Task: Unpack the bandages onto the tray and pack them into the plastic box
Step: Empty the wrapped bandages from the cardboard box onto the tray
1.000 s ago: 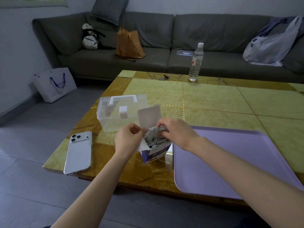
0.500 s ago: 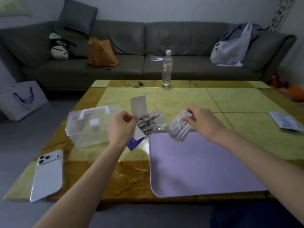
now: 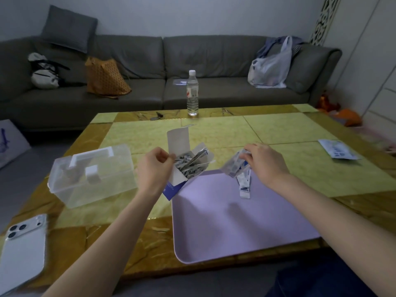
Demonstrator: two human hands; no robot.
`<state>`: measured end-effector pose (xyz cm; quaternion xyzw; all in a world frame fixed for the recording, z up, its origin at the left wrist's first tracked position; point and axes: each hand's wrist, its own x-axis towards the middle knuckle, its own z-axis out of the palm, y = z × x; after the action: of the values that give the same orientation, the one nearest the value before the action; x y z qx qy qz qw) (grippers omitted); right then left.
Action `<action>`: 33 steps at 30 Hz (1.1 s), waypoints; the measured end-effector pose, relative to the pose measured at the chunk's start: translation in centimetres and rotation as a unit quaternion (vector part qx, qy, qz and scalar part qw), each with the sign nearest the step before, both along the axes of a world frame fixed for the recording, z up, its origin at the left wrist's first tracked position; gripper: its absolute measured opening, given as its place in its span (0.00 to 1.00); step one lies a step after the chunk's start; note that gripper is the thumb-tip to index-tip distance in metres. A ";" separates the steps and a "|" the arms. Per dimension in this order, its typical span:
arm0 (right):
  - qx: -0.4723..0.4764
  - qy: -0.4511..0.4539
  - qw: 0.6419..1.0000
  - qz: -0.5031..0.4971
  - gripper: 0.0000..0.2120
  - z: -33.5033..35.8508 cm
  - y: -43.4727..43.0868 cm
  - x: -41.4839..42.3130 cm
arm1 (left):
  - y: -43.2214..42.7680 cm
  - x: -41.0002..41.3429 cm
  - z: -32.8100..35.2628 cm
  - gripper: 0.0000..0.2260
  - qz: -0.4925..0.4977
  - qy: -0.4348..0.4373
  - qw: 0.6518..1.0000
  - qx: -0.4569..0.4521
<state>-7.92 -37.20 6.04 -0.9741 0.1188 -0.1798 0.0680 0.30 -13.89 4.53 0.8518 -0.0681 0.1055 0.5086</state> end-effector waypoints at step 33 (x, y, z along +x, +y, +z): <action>0.014 0.063 0.973 0.219 0.13 -0.8 7.3 0.4 | 1.1 -2.8 -0.8 0.07 -0.058 0.008 0.998 0.026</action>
<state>-7.51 -29.92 5.21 -0.9847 -0.0913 -0.0968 0.1122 -2.52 -12.78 3.72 0.8599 -0.1162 0.0669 0.4925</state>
